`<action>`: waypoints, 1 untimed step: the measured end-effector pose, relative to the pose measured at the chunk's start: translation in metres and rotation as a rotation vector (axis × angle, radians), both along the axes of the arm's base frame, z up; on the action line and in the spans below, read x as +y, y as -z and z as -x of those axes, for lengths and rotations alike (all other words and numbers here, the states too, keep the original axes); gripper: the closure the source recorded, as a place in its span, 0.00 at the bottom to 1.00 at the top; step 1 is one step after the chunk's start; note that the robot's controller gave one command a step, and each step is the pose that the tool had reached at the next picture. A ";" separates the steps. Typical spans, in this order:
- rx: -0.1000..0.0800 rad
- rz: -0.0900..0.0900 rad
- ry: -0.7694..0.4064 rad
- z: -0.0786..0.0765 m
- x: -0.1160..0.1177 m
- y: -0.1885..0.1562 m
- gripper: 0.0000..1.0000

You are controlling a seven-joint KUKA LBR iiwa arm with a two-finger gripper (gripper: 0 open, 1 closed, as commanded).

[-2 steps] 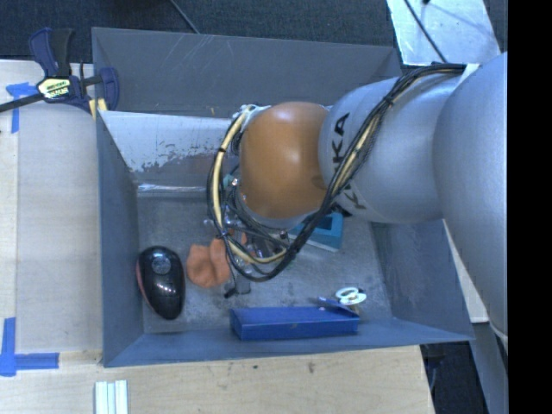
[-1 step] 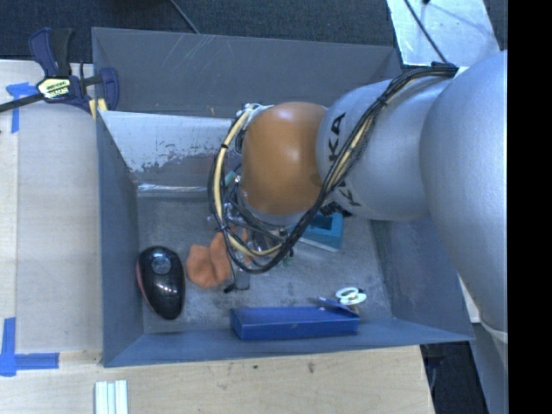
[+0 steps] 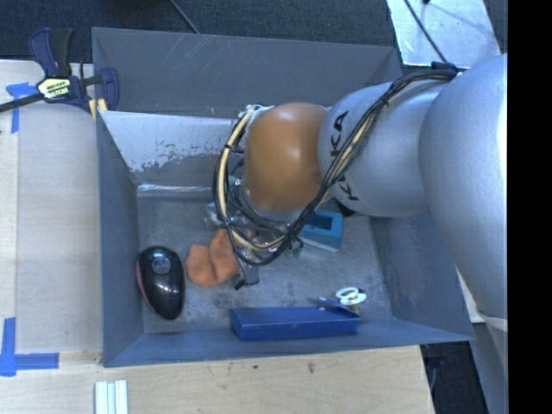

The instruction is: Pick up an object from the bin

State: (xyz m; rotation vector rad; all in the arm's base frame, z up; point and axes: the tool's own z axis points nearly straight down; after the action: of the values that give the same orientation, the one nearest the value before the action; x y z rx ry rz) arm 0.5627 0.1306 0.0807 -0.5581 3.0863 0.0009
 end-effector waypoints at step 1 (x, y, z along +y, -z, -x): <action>-0.001 -0.001 -0.043 -0.005 0.002 0.010 1.00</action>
Offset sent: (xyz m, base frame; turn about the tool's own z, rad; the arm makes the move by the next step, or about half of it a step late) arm 0.0000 0.0000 0.0000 0.0000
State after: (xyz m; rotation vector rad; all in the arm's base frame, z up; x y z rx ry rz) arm 0.5675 0.1330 0.0707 -0.6238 3.0722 0.0028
